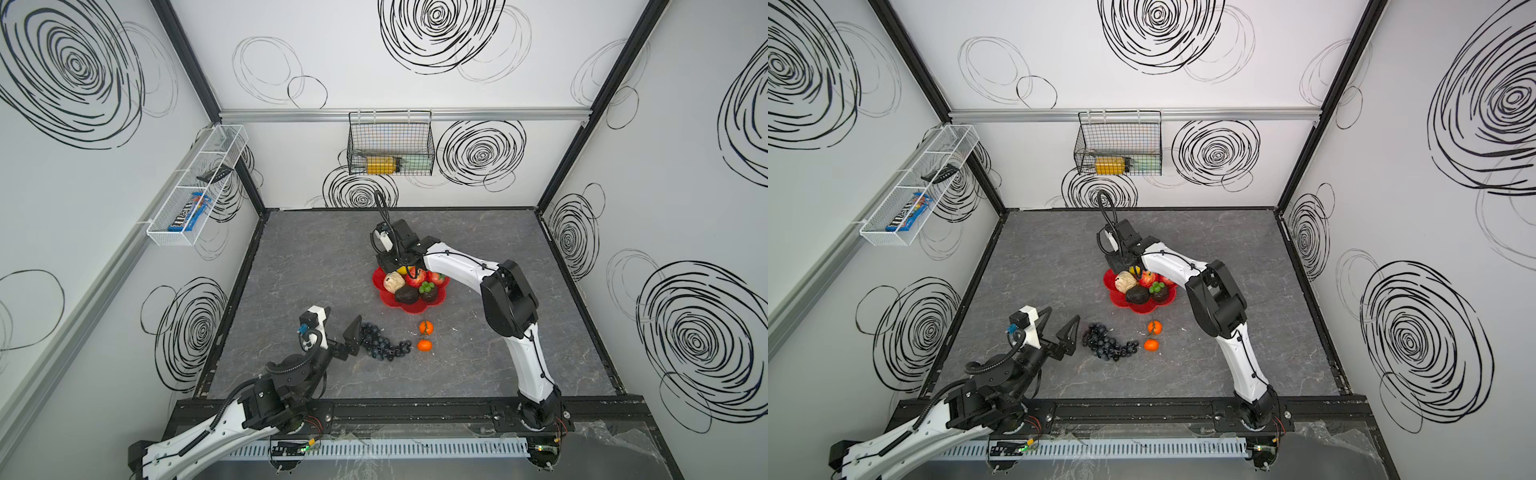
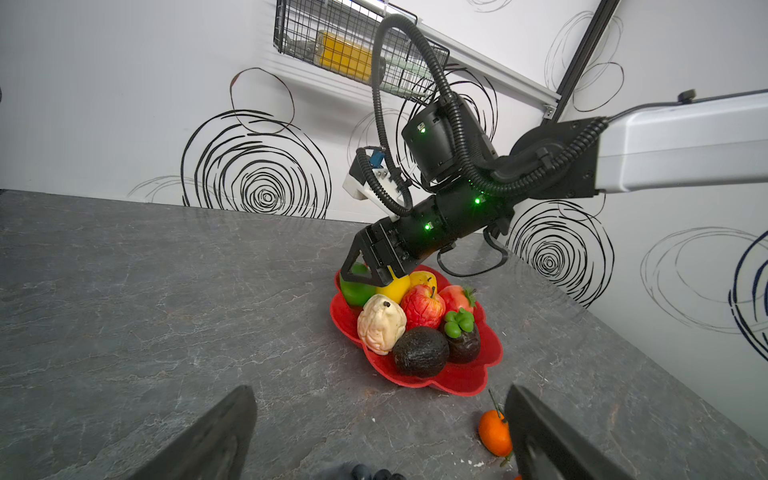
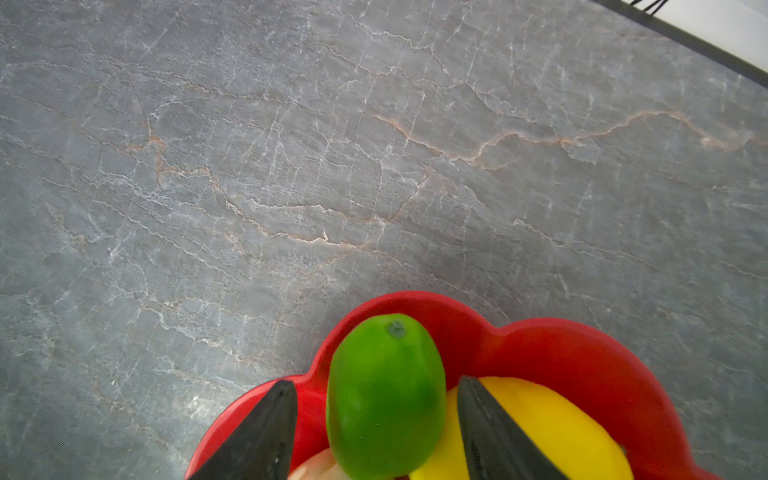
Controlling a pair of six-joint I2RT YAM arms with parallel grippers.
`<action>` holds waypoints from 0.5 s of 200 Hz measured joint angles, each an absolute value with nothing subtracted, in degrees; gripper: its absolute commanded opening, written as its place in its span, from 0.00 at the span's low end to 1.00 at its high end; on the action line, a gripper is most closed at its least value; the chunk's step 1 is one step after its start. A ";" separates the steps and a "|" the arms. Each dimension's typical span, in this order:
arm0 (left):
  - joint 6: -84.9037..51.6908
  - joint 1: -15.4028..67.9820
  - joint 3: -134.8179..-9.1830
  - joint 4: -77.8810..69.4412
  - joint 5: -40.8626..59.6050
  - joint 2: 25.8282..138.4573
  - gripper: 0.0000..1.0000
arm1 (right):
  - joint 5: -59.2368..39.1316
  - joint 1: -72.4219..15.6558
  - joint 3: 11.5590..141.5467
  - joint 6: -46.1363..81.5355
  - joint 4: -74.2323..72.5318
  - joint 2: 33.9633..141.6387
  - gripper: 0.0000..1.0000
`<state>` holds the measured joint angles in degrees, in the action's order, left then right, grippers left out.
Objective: Place and organize the fake fruits in the fruit bowl
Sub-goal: 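Open the right gripper and draw it back while the left moves toward the tangerines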
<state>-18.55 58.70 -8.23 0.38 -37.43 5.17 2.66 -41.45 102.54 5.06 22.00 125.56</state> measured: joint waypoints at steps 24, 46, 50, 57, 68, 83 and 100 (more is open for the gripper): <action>-18.55 58.70 -8.23 0.34 -37.23 5.52 0.97 | 3.16 -42.33 102.96 5.06 23.83 123.74 0.69; -18.55 58.70 -8.23 0.30 -36.69 6.50 0.97 | 3.49 -43.59 102.19 5.15 25.12 119.28 0.69; -18.55 58.67 -8.23 0.25 -36.49 6.79 0.97 | 3.66 -43.81 101.80 5.17 25.26 118.21 0.69; -18.55 58.63 -8.23 0.16 -36.16 7.31 0.97 | 3.86 -44.25 100.77 5.32 25.32 115.70 0.69; -18.55 58.50 -8.23 -0.08 -35.66 8.27 0.97 | 4.12 -44.77 98.54 5.58 25.26 111.46 0.69; -18.55 58.33 -8.23 -0.32 -34.46 10.00 0.98 | 4.51 -45.50 94.39 6.37 25.19 104.92 0.69; -18.59 58.08 -8.23 -0.97 -32.77 12.16 0.98 | 4.80 -46.19 88.44 7.53 24.99 97.19 0.69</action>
<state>-18.59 58.08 -8.23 -0.97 -32.77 12.16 4.80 -46.19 88.44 7.53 24.99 97.19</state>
